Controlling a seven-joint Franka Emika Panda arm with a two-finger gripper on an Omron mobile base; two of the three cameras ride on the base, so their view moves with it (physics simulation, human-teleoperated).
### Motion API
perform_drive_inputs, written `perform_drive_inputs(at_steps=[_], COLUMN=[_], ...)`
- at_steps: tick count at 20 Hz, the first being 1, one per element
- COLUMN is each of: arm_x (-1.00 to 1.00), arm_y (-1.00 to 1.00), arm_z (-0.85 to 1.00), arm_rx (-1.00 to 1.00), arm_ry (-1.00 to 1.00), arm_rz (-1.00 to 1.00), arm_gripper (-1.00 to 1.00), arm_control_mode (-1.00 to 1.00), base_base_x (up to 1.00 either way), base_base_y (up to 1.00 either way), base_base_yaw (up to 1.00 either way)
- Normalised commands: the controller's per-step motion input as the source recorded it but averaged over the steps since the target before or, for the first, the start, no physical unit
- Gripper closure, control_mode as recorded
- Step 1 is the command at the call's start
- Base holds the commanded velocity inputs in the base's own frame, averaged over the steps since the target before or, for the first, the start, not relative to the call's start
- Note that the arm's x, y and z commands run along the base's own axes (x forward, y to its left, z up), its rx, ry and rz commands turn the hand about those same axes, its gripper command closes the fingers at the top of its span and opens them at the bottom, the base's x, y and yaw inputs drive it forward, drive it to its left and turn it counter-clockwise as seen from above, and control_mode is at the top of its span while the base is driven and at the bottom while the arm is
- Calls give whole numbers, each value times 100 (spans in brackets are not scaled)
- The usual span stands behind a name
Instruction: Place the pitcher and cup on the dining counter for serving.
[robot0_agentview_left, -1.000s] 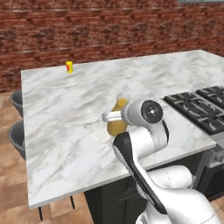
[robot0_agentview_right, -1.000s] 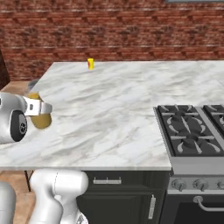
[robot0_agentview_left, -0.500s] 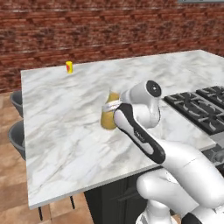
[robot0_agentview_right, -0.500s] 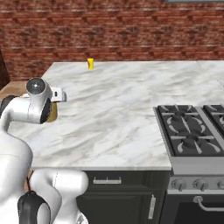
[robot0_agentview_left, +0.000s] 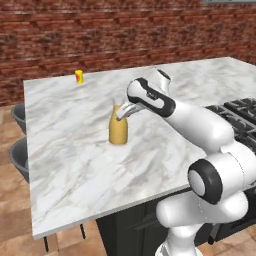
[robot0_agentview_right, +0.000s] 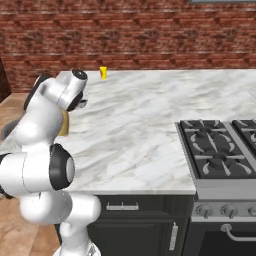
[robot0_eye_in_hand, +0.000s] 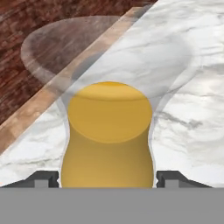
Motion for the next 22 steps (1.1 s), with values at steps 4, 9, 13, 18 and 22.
perform_drive_inputs(at_steps=[4,9,13,18,22], arm_x=[16,46,28,-5,-28], arm_y=[58,67,46,5,-2], arm_z=[-18,-62,-68,-77,-61], arm_rx=[-11,-9,-1,0,0], arm_ry=[1,0,-4,-11,-6], arm_rz=[13,4,2,0,0], arm_gripper=[100,100,100,100,100], arm_control_mode=[-100,-100,-100,-100,-100], base_base_x=[0,0,0,0,0], base_base_y=[0,0,0,0,0], base_base_yaw=[0,0,0,0,0])
